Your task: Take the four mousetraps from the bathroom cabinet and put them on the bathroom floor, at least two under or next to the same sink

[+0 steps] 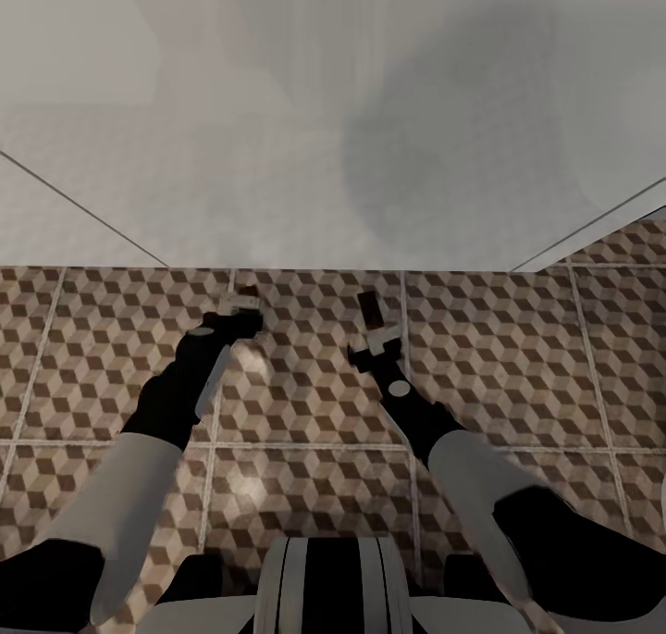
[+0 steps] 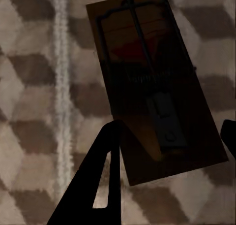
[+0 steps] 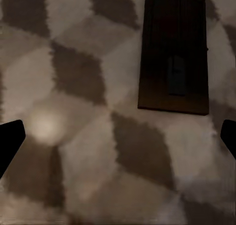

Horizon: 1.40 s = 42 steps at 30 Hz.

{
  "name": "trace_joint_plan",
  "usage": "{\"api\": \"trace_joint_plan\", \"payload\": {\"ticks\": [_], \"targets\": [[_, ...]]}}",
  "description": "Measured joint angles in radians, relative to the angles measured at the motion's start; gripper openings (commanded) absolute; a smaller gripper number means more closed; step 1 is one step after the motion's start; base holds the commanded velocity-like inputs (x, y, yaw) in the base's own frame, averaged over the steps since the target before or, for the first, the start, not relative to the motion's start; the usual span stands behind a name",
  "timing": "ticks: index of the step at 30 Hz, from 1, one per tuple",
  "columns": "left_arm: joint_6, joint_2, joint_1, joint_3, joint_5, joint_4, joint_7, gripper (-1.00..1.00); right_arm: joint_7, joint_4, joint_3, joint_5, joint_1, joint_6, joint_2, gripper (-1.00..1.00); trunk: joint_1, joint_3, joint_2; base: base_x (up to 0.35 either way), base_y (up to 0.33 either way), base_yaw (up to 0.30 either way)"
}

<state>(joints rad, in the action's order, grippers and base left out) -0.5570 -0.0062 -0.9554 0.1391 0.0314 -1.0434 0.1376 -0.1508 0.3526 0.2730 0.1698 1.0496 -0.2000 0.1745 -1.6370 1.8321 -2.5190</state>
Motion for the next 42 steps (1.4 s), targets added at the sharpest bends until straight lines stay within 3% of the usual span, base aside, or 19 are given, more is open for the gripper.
{"api": "trace_joint_plan", "payload": {"ticks": [5, 11, 22, 29, 34, 42], "targets": [[-0.001, 0.021, 0.000, -0.002, 0.001, -0.059, 0.000, -1.00, 0.001, 0.001, 0.015, 0.002, -0.046, -0.002, 0.000, 1.00, 0.000, 0.000, 0.000, 0.000, 0.000, 0.000], [0.001, 0.033, 0.000, -0.004, 0.003, -0.078, 0.001, -1.00, -0.001, 0.002, 0.048, 0.002, -0.061, -0.003, 0.000, 1.00, 0.000, 0.000, 0.000, 0.000, 0.000, 0.000], [0.002, 0.034, 0.000, -0.005, 0.004, -0.021, 0.002, -1.00, -0.001, 0.002, 0.054, 0.002, -0.064, -0.008, 0.000, 1.00, 0.000, 0.000, 0.000, 0.000, 0.000, 0.000], [0.015, 0.026, 0.000, -0.006, 0.003, 0.096, 0.003, -1.00, -0.005, 0.002, 0.057, 0.003, -0.085, -0.061, 0.000, 1.00, 0.000, 0.000, 0.000, 0.000, 0.000, 0.000], [0.029, 0.014, 0.000, -0.006, 0.003, 0.129, 0.005, -1.00, -0.005, 0.001, 0.060, 0.003, -0.102, -0.067, 0.000, 1.00, 0.000, 0.000, 0.000, 0.000, 0.000, 0.000], [0.030, 0.012, -0.001, -0.006, 0.002, 0.131, 0.006, -1.00, -0.007, 0.003, 0.125, 0.003, -0.119, -0.068, 0.000, 1.00, 0.000, 0.000, 0.000, 0.000, 0.000, 0.000]]}}
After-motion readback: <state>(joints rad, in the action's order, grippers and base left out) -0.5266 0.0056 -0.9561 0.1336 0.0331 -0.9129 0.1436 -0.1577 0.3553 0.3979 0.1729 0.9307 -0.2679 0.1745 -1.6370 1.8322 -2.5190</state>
